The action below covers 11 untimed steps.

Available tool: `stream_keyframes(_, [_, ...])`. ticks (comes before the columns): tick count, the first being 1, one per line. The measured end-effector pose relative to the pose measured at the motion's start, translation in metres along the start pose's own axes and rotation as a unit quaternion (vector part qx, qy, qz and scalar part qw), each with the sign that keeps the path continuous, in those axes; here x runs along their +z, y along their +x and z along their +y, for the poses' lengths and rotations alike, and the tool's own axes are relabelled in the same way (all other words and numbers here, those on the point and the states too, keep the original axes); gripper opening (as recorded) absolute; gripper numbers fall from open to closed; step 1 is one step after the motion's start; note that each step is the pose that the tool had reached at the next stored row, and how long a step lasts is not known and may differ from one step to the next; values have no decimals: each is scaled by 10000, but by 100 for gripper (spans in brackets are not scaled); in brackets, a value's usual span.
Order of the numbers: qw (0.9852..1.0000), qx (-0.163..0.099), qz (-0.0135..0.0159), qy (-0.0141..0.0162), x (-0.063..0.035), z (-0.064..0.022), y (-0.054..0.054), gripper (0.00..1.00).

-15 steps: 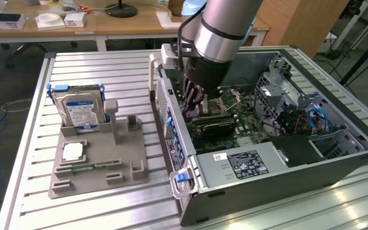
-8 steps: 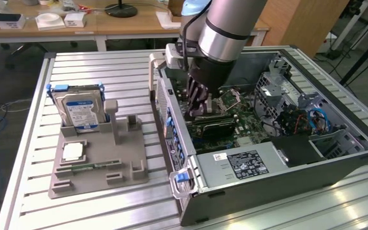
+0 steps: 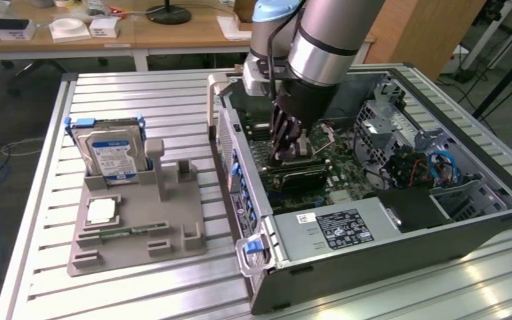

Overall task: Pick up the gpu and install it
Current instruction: 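Press down on the gpu until it lock into place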

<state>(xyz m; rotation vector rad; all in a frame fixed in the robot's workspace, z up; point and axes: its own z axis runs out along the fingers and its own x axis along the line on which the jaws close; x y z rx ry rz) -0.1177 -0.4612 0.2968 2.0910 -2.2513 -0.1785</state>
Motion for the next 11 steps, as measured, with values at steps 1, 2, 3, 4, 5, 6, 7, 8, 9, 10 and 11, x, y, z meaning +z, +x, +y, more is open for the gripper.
stream_keyframes(1, [10000,-2,-6,11,-2,-20,-1,11])
stream_keyframes(2, [10000,-4,-11,21,-4,-39,-3,11])
stream_keyframes(3, [10000,-7,-18,31,-6,-57,-4,11])
stream_keyframes(4, [10000,-11,-27,40,-6,-71,-5,11])
stream_keyframes(5, [10000,-11,-31,42,-6,-78,-5,11])
stream_keyframes(6, [10000,-11,-31,41,-6,-78,-5,11])
stream_keyframes(7, [10000,-11,-31,41,-7,-78,-6,11])
stream_keyframes(8, [10000,-11,-31,41,-7,-78,-6,11])
stream_keyframes(9, [10000,-11,-31,41,-7,-78,-6,11])
stream_keyframes(10, [10000,-11,-31,41,-7,-78,-6,11])
stream_keyframes(11, [10000,-11,-31,41,-7,-78,-6,11])
